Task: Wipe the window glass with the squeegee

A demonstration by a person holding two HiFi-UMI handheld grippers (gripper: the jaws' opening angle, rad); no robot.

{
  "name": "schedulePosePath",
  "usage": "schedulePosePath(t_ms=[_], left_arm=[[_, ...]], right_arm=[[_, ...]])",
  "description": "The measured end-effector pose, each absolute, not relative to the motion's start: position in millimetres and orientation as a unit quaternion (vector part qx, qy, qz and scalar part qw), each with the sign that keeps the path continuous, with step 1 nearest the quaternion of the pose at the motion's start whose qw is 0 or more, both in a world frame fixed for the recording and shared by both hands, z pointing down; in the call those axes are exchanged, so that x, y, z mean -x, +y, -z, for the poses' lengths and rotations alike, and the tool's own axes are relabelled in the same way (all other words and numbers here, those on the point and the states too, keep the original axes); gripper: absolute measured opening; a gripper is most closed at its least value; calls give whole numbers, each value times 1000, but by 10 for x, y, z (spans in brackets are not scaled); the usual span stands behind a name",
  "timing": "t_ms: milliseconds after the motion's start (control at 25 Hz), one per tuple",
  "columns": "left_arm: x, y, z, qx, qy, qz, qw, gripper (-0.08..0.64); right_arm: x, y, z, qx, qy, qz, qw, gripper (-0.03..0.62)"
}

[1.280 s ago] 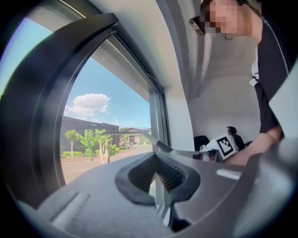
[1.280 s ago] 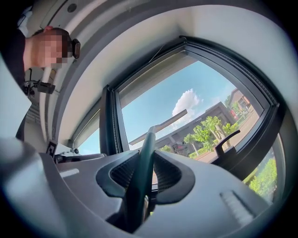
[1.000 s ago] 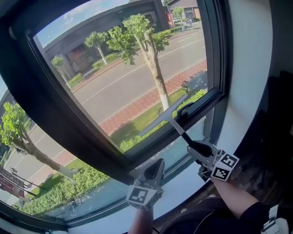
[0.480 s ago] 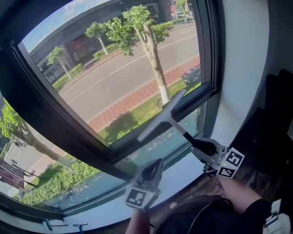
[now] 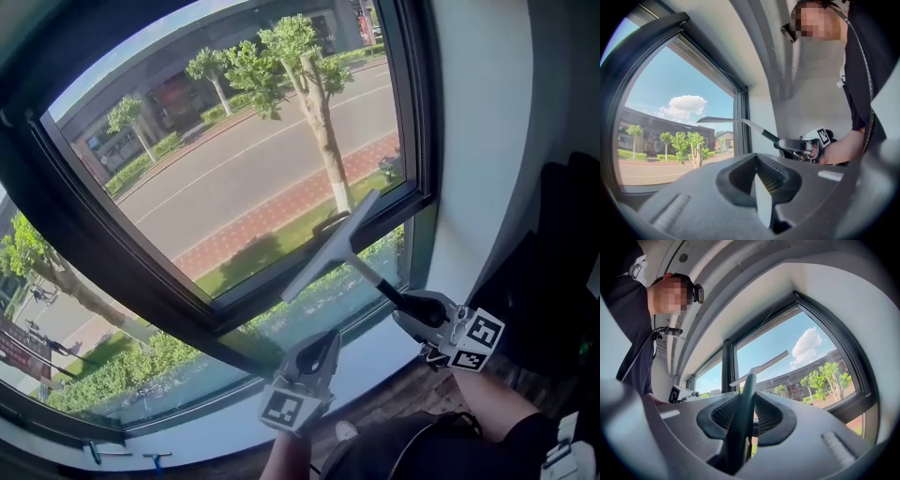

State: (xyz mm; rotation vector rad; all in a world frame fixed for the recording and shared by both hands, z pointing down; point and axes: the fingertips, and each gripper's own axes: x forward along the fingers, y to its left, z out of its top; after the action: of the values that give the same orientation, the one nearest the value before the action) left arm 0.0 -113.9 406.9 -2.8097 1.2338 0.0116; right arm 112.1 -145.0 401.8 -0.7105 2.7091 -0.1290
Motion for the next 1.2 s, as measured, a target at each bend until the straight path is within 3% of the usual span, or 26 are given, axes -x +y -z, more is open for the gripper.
schedulePosePath(t_ms=[1200], left_arm=[[-510,-818,-4021,909,414,-13,36,3]], right_arm=[[-1614,-1141,-4027,239,953,46,182,101]])
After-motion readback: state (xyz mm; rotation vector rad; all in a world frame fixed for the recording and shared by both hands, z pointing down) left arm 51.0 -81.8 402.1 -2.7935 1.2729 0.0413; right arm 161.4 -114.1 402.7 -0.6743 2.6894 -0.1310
